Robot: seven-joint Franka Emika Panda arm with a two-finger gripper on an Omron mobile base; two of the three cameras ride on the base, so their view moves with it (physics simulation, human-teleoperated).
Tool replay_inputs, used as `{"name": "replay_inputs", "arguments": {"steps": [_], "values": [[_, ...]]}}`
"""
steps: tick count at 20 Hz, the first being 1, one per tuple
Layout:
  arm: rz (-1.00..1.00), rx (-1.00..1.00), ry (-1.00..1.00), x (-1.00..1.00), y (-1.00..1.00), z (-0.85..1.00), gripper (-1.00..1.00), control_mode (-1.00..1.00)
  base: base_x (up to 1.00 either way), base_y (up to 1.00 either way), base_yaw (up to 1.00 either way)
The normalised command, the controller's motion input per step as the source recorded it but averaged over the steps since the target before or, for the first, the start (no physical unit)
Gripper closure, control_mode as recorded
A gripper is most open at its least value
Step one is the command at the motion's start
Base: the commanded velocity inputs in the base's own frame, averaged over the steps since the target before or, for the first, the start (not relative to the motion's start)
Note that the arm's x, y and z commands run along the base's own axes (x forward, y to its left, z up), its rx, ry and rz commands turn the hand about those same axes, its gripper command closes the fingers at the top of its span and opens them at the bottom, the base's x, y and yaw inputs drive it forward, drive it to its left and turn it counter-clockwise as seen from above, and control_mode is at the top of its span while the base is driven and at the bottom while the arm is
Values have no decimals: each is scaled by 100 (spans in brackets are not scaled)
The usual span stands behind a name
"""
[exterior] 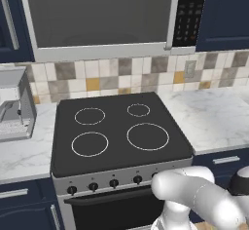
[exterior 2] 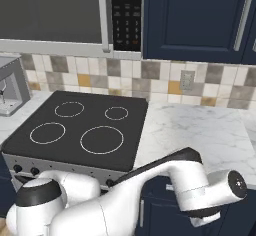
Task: Take the pizza cutter from the drawer on the right and place it on the dining counter for cutting.
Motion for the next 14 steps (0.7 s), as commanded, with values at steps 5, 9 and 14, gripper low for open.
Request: {"name": "replay_inputs", "arguments": {"steps": [5,9,14], "values": [[-18,18,-7,-16,-33,-55,-100,-100,0,0,0],[-13,17,-12,-27,-32,-41,-100,-100,0,0,0],[-10,13,-15,-19,-20,-31,-100,-100,0,0,0]]}}
